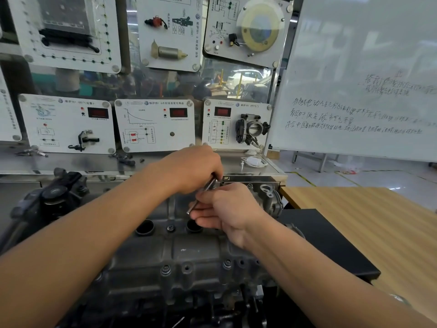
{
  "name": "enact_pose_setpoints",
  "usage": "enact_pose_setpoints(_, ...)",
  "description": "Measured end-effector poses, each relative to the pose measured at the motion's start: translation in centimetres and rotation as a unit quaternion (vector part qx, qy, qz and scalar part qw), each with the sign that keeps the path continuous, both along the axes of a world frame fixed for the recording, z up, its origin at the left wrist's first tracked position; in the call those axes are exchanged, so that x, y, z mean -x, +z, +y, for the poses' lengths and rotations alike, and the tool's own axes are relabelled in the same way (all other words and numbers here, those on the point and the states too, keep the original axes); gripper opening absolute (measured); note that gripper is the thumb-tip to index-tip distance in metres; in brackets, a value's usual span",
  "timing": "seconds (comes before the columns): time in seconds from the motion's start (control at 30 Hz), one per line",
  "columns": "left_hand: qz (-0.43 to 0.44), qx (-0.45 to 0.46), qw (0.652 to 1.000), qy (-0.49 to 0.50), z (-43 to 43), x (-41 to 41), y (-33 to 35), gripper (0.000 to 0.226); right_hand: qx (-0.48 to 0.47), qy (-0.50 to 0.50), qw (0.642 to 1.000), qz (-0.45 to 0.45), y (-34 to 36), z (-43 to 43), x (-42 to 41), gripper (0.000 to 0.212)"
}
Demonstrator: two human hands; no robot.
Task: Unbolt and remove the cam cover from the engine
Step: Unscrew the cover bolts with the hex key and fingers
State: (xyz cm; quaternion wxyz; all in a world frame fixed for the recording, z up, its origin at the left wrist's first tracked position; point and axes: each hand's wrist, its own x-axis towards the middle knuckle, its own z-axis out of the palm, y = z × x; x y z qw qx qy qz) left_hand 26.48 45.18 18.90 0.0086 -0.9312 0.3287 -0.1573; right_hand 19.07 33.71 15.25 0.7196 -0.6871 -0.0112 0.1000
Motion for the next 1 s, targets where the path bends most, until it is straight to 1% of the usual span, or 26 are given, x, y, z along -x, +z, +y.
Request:
enact_pose_setpoints(0.1, 0.011, 0.008, 1.000, 0.000, 0.0, 0.1, -0.1, 0.034, -0.001, 0.014, 1.000, 0.007, 0.0, 0.6, -0.2, 0.019)
enact_pose_setpoints(0.2, 0.016, 0.010, 1.000, 0.003, 0.0, 0.2, 0.0, 0.035, 0.032, 0.024, 0.999, 0.001, -0.1, 0.2, -0.2, 0.017)
enact_pose_setpoints(0.27, 0.014, 0.009, 1.000, 0.006, 0.0, 0.2, 0.1, 0.033, 0.100, 0.036, 0.994, -0.011, 0.3, -1.2, -0.1, 0.013)
enact_pose_setpoints(0.3, 0.013, 0.005, 1.000, 0.007, 0.0, 0.1, 0.1, 0.030, 0.165, 0.041, 0.985, -0.030, 0.7, -2.4, -0.2, 0.012)
enact_pose_setpoints(0.33, 0.013, 0.002, 1.000, 0.008, 0.0, 0.1, 0.1, 0.026, 0.264, 0.038, 0.961, -0.069, 1.2, -3.7, -0.4, 0.014)
enact_pose_setpoints(0.37, 0.016, 0.003, 1.000, 0.010, 0.0, 0.0, 0.0, 0.022, 0.382, 0.025, 0.915, -0.125, 1.8, -5.0, -0.7, 0.017)
enact_pose_setpoints(0.4, 0.022, 0.006, 1.000, 0.013, -0.1, -0.1, 0.0, 0.018, 0.497, 0.003, 0.847, -0.189, 2.3, -6.1, -1.2, 0.019)
enact_pose_setpoints(0.43, 0.027, 0.011, 0.999, 0.017, -0.1, -0.1, -0.1, 0.015, 0.601, -0.021, 0.760, -0.245, 2.7, -7.0, -1.8, 0.017)
enact_pose_setpoints(0.47, 0.033, 0.015, 0.999, 0.023, -0.1, 0.0, -0.2, 0.014, 0.681, -0.042, 0.670, -0.292, 2.8, -7.7, -2.4, 0.015)
enact_pose_setpoints(0.5, 0.038, 0.022, 0.999, 0.030, -0.1, 0.1, -0.3, 0.015, 0.726, -0.052, 0.601, -0.329, 2.8, -8.1, -3.1, 0.014)
enact_pose_setpoints(0.53, 0.044, 0.033, 0.998, 0.036, -0.1, 0.1, -0.5, 0.016, 0.741, -0.049, 0.566, -0.358, 2.8, -8.5, -3.8, 0.014)
enact_pose_setpoints(0.57, 0.050, 0.048, 0.997, 0.039, -0.1, 0.2, -0.7, 0.016, 0.743, -0.039, 0.552, -0.376, 2.8, -8.8, -4.4, 0.014)
enact_pose_setpoints(0.63, 0.062, 0.084, 0.994, 0.043, -0.1, 0.3, -1.1, 0.014, 0.732, -0.022, 0.551, -0.401, 2.9, -9.5, -5.5, 0.015)
enact_pose_setpoints(0.73, 0.077, 0.133, 0.987, 0.053, 0.1, 0.2, -1.7, 0.013, 0.702, -0.004, 0.567, -0.432, 2.8, -10.5, -6.1, 0.019)
enact_pose_setpoints(0.87, 0.078, 0.154, 0.983, 0.056, -0.1, 0.0, -1.9, 0.012, 0.674, 0.010, 0.591, -0.443, 2.3, -11.2, -6.3, 0.023)
enact_pose_setpoints(1.0, 0.084, 0.154, 0.983, 0.050, -0.2, -0.1, -1.8, 0.015, 0.656, 0.024, 0.615, -0.438, 2.6, -11.3, -6.8, 0.024)
